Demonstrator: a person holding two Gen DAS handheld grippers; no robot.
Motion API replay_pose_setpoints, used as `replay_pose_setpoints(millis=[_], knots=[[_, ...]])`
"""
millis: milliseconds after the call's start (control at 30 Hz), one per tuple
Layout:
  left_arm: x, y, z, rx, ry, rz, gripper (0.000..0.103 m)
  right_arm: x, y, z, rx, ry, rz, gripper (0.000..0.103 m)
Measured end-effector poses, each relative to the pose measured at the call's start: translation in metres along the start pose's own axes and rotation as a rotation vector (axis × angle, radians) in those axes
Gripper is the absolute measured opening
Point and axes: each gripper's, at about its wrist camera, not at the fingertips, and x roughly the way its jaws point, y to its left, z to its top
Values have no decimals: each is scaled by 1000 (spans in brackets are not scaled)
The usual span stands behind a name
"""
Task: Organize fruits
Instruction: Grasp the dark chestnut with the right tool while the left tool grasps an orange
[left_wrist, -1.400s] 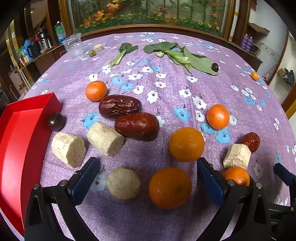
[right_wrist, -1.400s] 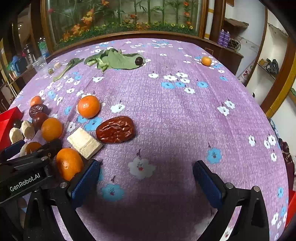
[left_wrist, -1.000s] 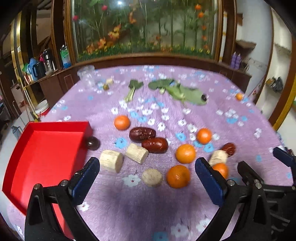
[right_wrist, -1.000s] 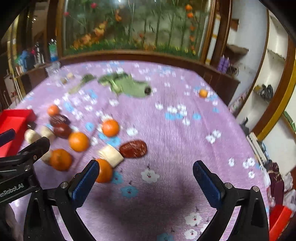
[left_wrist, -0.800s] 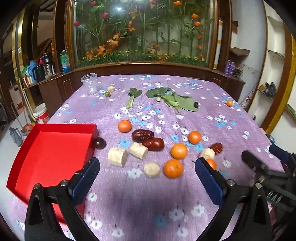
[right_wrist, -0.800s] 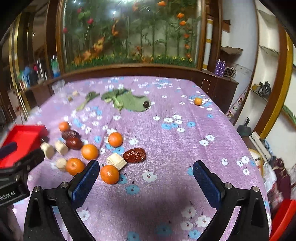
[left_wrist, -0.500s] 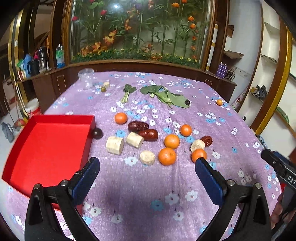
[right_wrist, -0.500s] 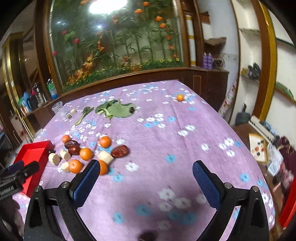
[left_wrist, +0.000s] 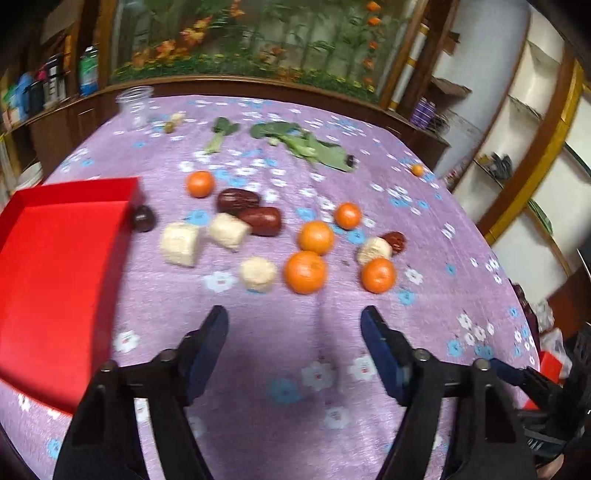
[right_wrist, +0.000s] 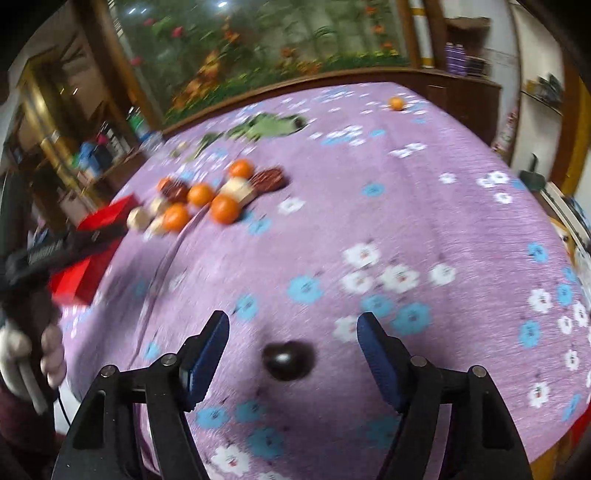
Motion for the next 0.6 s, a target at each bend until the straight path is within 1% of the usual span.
replay_pose_setpoints(millis=[33,67,133,200,300,400,600], knots=[[4,-6,2,19,12,-17,61,2,2,-1,-8,4,4,76],[9,-13,4,36,22,-29,60,4,4,-2,-18,8,3,76],[18,-24,8,71,32,-34,60,9,6,-4,-41,16,-11,73],[29,-36,13,107,36,-24,60,13,7,-6,-54,28,-14,61],[48,-50,22,140,54,-38,59,14,12,-8,-91,20,-38,55],[66,-62,27,167,76,-62,59,13,11,-8,-100,20,-41,54],[92,-78,26,225,101,-40,59,11,11,-12,-116,17,-47,53]])
